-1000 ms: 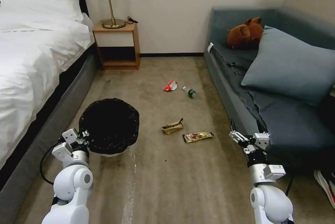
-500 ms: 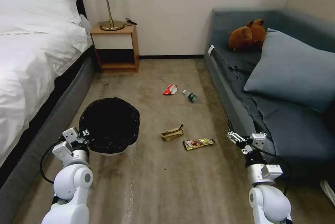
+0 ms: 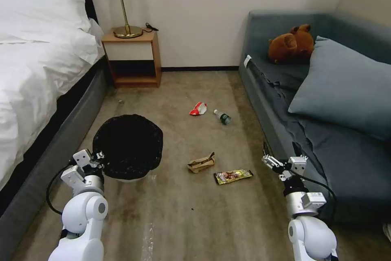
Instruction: Pick up the trash bin, then pick up the garbage on the floor and place it into the trash bin.
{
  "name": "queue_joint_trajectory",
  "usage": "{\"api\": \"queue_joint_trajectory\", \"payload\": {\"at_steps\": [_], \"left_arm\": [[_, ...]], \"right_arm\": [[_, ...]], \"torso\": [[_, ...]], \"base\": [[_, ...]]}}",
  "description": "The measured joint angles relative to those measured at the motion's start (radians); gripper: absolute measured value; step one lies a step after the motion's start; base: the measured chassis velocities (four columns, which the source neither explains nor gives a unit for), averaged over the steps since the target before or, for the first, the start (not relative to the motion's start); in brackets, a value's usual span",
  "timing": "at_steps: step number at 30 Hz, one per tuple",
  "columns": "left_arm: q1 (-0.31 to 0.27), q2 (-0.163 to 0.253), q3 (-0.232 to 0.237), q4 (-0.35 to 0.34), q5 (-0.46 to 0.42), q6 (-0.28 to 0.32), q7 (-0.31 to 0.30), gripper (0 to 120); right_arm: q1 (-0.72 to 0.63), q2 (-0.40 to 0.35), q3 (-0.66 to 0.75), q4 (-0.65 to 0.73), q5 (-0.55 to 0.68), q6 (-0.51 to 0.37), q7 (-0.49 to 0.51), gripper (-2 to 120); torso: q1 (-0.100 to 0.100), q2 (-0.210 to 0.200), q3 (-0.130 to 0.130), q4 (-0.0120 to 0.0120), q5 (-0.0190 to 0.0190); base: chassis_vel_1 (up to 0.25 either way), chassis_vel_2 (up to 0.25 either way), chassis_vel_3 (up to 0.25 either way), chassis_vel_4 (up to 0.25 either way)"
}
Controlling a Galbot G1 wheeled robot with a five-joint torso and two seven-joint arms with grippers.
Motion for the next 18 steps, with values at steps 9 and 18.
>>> {"api": "queue_joint_trajectory", "payload": {"at_steps": [9, 18], "left_arm": [[0.01, -0.001, -0.006, -0.006, 0.002, -0.013, 0.005, 4], [0.01, -0.004, -0.006, -0.011, 0.007, -0.013, 0.003, 4]], "right_arm": [[-0.007, -0.008, 0.003, 0.008, -0.009, 0.002, 0.0, 100], [-0.008, -0.011, 0.005, 0.01, -0.008, 0.003, 0.0, 100]], "torso": [[0.0, 0.0, 0.0, 0.0, 0.0], [0.0, 0.0, 0.0, -0.0001, 0.0]], "base": [[-0.08, 0.084, 0.087, -0.083], [-0.087, 0.08, 0.078, -0.079]]}}
